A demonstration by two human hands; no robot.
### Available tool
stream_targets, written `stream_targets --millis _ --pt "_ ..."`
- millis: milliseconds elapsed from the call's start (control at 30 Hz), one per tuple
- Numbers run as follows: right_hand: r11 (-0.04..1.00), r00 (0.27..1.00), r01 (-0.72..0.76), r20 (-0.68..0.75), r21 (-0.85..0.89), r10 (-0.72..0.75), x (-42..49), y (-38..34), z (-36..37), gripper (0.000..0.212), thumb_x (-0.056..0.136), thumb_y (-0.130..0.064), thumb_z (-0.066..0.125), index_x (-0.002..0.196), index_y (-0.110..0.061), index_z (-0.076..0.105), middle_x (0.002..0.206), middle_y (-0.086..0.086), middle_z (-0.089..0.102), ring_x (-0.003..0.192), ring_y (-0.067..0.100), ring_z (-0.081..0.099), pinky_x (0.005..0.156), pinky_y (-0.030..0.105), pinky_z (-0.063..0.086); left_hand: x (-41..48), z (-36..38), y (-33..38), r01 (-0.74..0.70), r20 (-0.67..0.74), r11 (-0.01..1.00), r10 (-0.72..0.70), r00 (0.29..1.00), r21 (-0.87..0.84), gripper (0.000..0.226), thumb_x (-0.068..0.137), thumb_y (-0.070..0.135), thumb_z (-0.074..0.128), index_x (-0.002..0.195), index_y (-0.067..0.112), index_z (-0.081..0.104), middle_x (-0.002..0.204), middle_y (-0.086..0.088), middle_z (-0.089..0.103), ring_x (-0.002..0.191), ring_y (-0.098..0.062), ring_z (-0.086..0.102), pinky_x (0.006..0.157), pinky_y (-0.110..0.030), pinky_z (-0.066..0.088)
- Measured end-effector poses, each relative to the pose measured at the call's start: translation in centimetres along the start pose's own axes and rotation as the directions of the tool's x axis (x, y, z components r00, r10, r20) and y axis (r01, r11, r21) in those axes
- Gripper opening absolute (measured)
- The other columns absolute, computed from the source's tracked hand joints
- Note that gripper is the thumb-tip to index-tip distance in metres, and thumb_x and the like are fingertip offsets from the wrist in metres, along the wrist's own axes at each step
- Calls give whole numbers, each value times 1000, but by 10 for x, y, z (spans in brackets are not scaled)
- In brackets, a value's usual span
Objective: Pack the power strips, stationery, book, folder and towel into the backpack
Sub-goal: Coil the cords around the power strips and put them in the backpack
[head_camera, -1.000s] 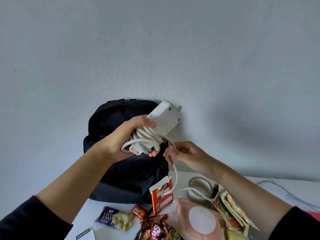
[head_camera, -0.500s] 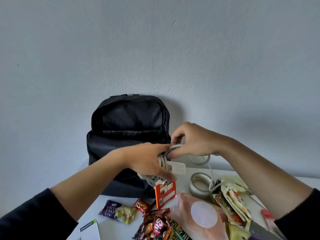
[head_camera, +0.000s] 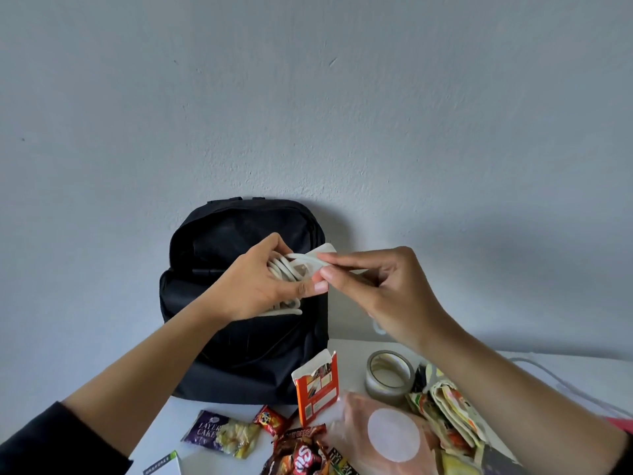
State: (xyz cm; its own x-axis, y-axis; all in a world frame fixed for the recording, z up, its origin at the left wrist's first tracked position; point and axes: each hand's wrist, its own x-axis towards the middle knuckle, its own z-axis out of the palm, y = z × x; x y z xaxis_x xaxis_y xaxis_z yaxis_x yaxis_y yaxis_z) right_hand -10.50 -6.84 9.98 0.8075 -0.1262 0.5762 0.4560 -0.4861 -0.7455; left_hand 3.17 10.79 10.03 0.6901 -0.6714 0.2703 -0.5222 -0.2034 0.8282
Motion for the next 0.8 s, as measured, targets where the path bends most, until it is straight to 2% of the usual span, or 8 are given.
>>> stream_targets --millis 100,233,333,433,500,600,700,800 --pt "1000 997 17 -76 21 -15 6 0 -6 14 90 -12 77 103 -11 81 79 -2 79 44 -1 49 48 11 34 -3 -9 4 27 8 991 -27 1000 -128 92 44 77 87 98 10 53 74 3 74 62 -16 69 57 -28 56" --pt "957 972 -225 115 182 206 16 7 -17 21 89 -23 73 89 -3 77 67 10 69 45 14 42 46 21 35 -5 -9 14 37 -40 944 -53 998 -329 69 82 68 70 104 6 51 83 -18 76 67 -38 67 56 -35 55" --pt "922 934 -306 262 237 242 13 16 -12 30 96 -30 60 79 -6 66 62 9 60 52 17 48 52 21 42 -4 -3 21 62 -45 834 -103 994 -548 68 87 57 70 116 -3 56 92 -31 68 63 -37 66 56 -38 55" --pt "913 890 -314 416 263 186 7 21 -6 32 103 -30 48 81 -9 57 67 8 59 65 24 53 68 28 48 -5 2 26 94 28 715 -103 994 -693 61 93 57 60 101 -2 72 80 -20 65 64 -29 64 61 -38 52" --pt "938 863 -288 477 191 168 4 21 -1 36 105 -32 40 82 -8 53 67 7 52 72 26 54 80 34 47 -6 1 29 105 68 630 -82 994 -770 48 94 54 57 89 9 76 79 -13 64 67 -26 62 64 -38 50" --pt "961 865 -275 442 22 237 1 22 0 49 103 -49 37 75 -11 50 65 8 45 68 24 53 81 34 46 -4 -3 26 130 121 576 -54 991 -807 37 90 42 62 85 7 72 82 -16 62 64 -28 60 59 -36 50" --pt "928 909 -192 297 -321 291 5 29 -8 64 89 -82 33 63 -26 48 59 -6 42 59 15 44 69 35 42 -5 -5 21 171 205 640 -21 979 -749 38 89 37 60 78 2 70 79 -21 63 58 -31 58 59 -34 48" --pt "824 946 -124 185 -553 267 12 35 -17 67 84 -86 30 65 -23 42 54 -6 35 52 13 34 57 32 32 -10 -9 18 193 324 727 42 945 -659 44 81 39 68 104 1 62 89 -29 63 55 -32 58 55 -33 48"
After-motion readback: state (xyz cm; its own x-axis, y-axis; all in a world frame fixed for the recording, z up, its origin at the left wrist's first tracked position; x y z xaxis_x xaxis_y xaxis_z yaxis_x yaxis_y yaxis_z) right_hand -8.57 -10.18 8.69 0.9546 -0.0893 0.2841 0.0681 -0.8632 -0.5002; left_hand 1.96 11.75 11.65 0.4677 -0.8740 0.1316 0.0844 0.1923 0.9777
